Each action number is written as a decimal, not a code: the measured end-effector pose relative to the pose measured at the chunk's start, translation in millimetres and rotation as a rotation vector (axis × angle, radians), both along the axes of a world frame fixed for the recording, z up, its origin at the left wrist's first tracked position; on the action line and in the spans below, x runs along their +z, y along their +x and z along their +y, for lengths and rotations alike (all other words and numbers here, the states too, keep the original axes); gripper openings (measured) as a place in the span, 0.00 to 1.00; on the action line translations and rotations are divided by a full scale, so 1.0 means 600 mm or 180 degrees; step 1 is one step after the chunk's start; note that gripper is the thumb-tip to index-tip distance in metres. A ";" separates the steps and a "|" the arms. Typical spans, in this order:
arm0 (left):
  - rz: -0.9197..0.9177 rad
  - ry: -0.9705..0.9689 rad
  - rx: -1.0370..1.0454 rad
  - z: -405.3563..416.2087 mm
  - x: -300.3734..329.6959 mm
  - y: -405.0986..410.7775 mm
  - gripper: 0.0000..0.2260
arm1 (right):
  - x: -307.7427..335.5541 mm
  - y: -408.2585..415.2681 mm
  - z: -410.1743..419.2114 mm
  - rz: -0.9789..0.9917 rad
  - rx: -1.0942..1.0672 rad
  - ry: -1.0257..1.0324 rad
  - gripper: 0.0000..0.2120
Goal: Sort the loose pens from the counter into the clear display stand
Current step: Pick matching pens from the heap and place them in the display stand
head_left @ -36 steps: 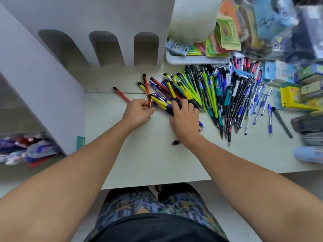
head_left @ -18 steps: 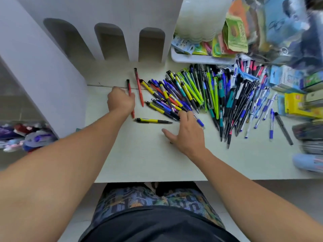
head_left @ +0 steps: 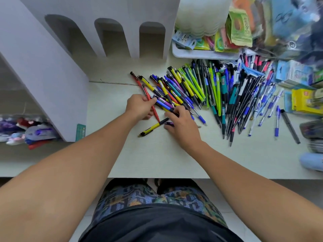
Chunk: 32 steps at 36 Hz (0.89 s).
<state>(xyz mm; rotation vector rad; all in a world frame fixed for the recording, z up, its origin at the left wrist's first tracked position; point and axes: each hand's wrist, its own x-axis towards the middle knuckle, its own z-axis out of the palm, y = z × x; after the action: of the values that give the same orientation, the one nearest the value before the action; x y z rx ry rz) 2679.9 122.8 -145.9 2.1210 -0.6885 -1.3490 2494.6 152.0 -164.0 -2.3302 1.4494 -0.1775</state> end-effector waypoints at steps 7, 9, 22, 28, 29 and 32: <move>-0.0199 -0.0117 -0.0122 -0.010 -0.006 0.015 0.12 | 0.008 0.017 -0.020 0.0600 -0.0083 -0.0002 0.15; -0.0608 -0.0300 -0.0345 -0.007 -0.001 0.022 0.11 | 0.012 0.016 -0.021 0.0631 -0.0104 0.0014 0.15; -0.0469 -0.0141 0.0241 0.043 0.008 0.050 0.09 | 0.028 -0.010 -0.022 0.0432 -0.1009 0.0353 0.16; 0.0141 0.0154 -0.0083 0.053 0.001 -0.003 0.08 | 0.030 0.009 -0.019 -0.0490 -0.1093 0.0504 0.13; 0.0189 0.0139 -0.0043 0.049 0.001 -0.012 0.09 | 0.033 0.009 -0.017 -0.0607 -0.1068 0.0500 0.15; 0.0168 0.0145 0.0036 0.037 0.008 -0.036 0.12 | 0.046 -0.009 -0.017 -0.0301 -0.1080 0.0423 0.18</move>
<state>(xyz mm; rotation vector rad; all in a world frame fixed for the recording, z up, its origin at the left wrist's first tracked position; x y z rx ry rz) 2658.6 145.1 -141.3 2.1133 -0.6293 -1.4221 2489.3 141.8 -136.5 -1.9329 1.7422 -0.2707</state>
